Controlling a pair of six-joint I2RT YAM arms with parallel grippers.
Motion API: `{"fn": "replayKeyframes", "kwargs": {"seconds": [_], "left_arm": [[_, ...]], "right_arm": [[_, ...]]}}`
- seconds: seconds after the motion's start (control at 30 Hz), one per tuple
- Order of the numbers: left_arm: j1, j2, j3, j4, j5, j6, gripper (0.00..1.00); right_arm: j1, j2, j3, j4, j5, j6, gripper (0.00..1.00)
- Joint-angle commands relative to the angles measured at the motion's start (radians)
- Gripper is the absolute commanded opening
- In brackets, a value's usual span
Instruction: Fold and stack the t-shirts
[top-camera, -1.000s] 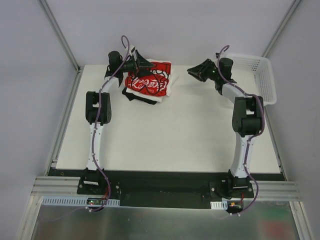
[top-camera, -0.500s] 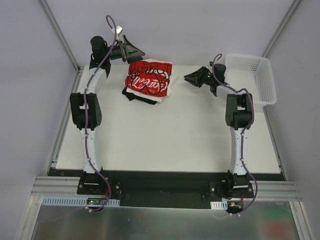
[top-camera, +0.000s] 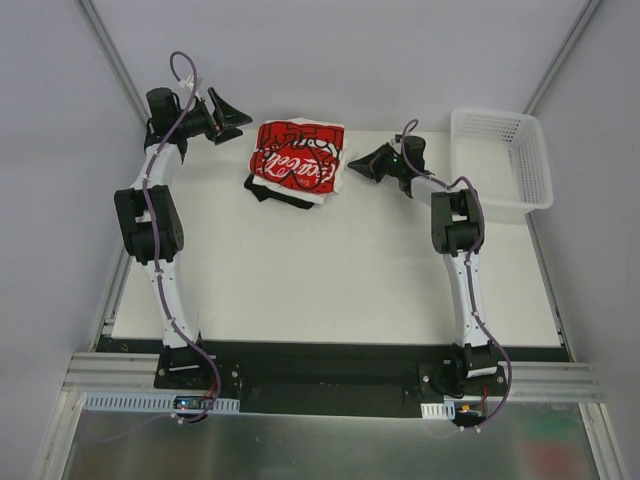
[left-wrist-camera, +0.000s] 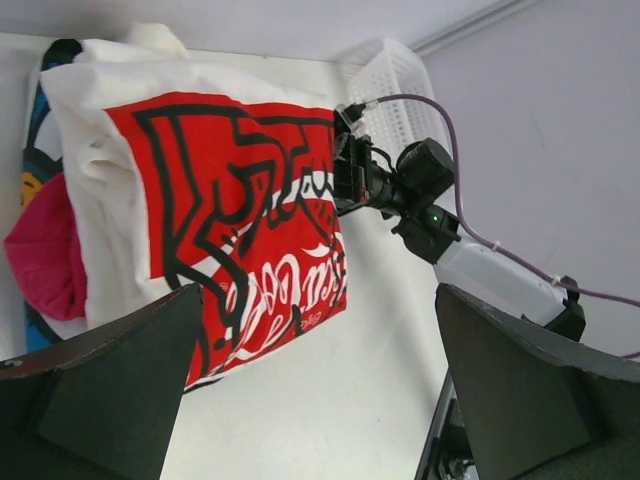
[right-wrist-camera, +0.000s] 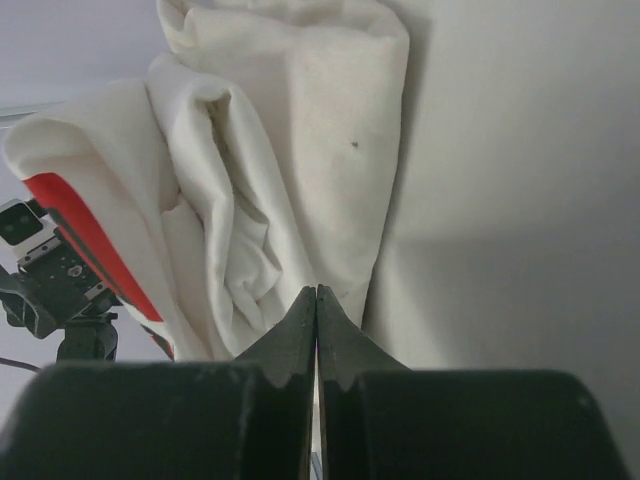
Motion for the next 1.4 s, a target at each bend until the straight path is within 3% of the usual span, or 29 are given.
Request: {"fn": "replayKeyframes", "kwargs": {"seconds": [0.0,0.5,1.1,1.37], "left_arm": [[-0.001,-0.059,0.002,-0.099,-0.042,0.149,0.99],[0.053,-0.072,0.068,-0.105,-0.020,0.137,0.99],[0.073,-0.129,-0.054,-0.082,-0.034,0.165,0.99],[0.073,-0.193,-0.097,-0.076,-0.042,0.165,0.99]], "right_arm": [[0.032,0.070,0.124,0.022,-0.003,0.076,0.01],[0.193,0.250,0.434,-0.093,0.092,0.190,0.01],[0.428,0.214,0.425,-0.082,-0.018,0.230,0.02],[0.399,0.057,0.171,0.066,-0.070,0.224,0.07]]}}
